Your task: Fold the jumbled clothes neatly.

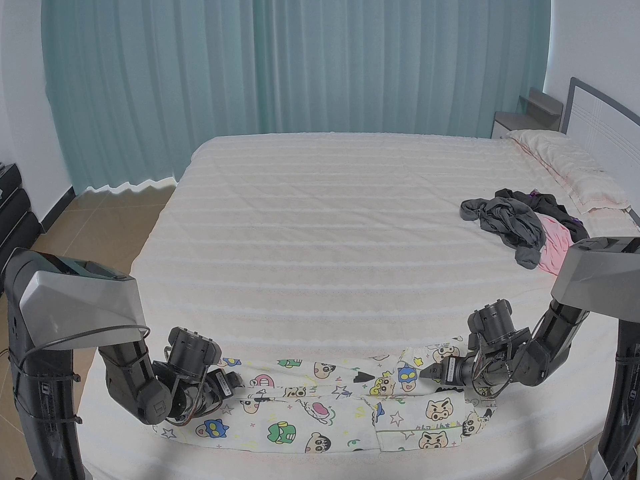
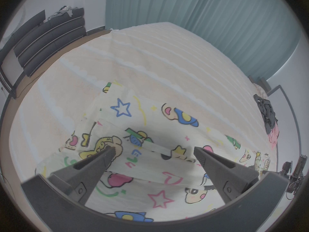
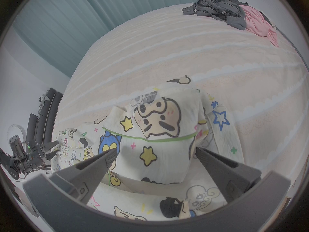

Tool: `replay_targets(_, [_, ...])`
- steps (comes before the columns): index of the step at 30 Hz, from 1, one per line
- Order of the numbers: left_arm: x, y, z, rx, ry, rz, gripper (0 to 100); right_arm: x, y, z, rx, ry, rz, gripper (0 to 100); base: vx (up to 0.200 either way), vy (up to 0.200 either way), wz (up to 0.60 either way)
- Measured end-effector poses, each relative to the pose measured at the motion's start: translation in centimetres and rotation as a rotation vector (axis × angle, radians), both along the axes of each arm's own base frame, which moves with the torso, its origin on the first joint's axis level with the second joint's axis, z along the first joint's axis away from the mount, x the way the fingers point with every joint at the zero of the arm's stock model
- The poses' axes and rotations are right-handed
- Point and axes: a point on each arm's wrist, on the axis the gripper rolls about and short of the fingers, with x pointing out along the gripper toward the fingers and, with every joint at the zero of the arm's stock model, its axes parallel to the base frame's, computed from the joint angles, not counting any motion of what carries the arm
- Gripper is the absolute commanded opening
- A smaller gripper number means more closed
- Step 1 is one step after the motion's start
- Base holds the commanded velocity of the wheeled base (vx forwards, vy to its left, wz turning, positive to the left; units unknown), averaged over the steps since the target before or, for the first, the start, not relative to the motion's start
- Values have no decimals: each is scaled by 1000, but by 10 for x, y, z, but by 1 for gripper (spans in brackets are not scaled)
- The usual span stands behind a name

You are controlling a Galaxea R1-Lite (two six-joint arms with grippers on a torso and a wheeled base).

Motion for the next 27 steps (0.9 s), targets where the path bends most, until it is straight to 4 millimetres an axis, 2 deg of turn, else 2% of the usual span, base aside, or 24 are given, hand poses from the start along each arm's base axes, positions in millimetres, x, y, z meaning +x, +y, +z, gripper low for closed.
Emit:
replay_targets(9, [9,21,7,11,2,63,100,0,0,0,0,-1,1,100,0,0,0])
replay_targets(17, [10,52,13,106,67,43,100,0,0,0,0,-1,1,100,0,0,0])
replay_targets(22, [17,79,30,123,100,86,100,0,1,0,0,-2,1,100,0,0,0])
replay_targets(27, [32,97,53,17,31,87,100,1,1,0,-1,-3,2,100,0,0,0])
